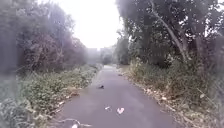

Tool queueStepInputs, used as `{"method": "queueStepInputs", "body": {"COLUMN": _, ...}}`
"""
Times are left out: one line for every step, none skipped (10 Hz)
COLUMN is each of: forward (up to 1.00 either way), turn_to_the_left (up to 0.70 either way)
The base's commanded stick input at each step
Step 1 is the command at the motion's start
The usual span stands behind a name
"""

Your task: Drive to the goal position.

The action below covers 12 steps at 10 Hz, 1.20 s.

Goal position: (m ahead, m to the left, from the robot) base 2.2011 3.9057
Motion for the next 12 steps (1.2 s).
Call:
{"method": "queueStepInputs", "body": {"forward": 0.60, "turn_to_the_left": 0.00}}
{"method": "queueStepInputs", "body": {"forward": 0.60, "turn_to_the_left": 0.00}}
{"method": "queueStepInputs", "body": {"forward": 0.60, "turn_to_the_left": 0.00}}
{"method": "queueStepInputs", "body": {"forward": 0.60, "turn_to_the_left": 0.00}}
{"method": "queueStepInputs", "body": {"forward": 0.60, "turn_to_the_left": 0.00}}
{"method": "queueStepInputs", "body": {"forward": 0.60, "turn_to_the_left": 0.00}}
{"method": "queueStepInputs", "body": {"forward": 0.60, "turn_to_the_left": 0.00}}
{"method": "queueStepInputs", "body": {"forward": 0.60, "turn_to_the_left": 0.00}}
{"method": "queueStepInputs", "body": {"forward": 0.60, "turn_to_the_left": 0.00}}
{"method": "queueStepInputs", "body": {"forward": 0.60, "turn_to_the_left": 0.00}}
{"method": "queueStepInputs", "body": {"forward": 0.60, "turn_to_the_left": 0.00}}
{"method": "queueStepInputs", "body": {"forward": 0.60, "turn_to_the_left": 0.00}}
